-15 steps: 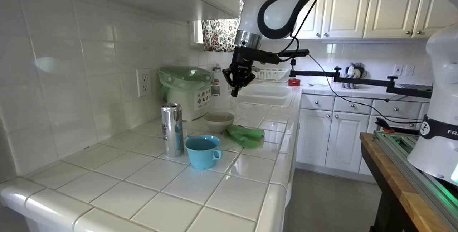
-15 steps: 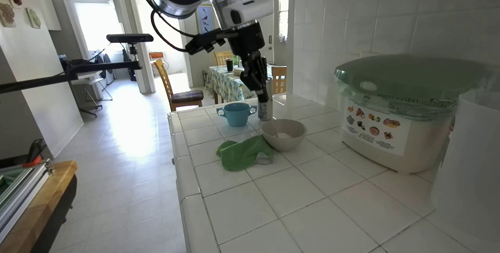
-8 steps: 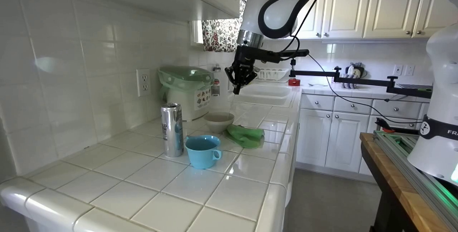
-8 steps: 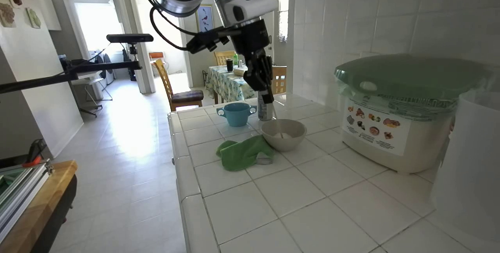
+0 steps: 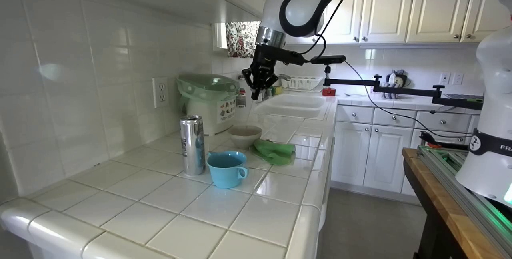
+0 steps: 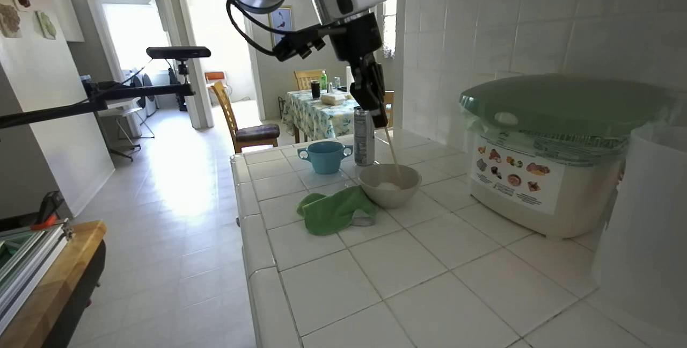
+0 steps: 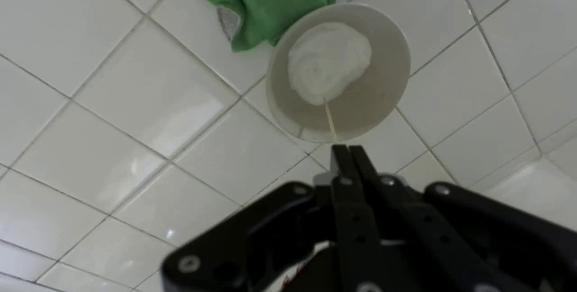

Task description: Use the stick to stir the bowl

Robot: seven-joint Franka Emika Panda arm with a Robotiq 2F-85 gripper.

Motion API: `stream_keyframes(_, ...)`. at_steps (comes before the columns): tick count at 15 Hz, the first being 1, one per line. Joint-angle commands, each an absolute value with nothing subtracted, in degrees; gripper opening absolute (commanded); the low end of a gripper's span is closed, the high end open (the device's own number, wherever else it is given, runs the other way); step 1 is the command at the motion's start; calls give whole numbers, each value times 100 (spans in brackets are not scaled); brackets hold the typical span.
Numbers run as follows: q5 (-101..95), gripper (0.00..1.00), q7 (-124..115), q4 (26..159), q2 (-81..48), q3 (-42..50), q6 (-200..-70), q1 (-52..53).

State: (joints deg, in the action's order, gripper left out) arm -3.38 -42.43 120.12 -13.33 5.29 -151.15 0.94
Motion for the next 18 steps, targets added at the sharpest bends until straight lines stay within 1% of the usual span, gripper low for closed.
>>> stream_keyframes(1, -41, 1, -3926, 11750, -1561, 406, -14983, 132)
stream_keyframes(6, 39, 1, -3925, 11816, -1544, 292, -14978, 280)
stream_keyframes(18, 35, 1, -4262, 12815, -851, 328, -14768, 300)
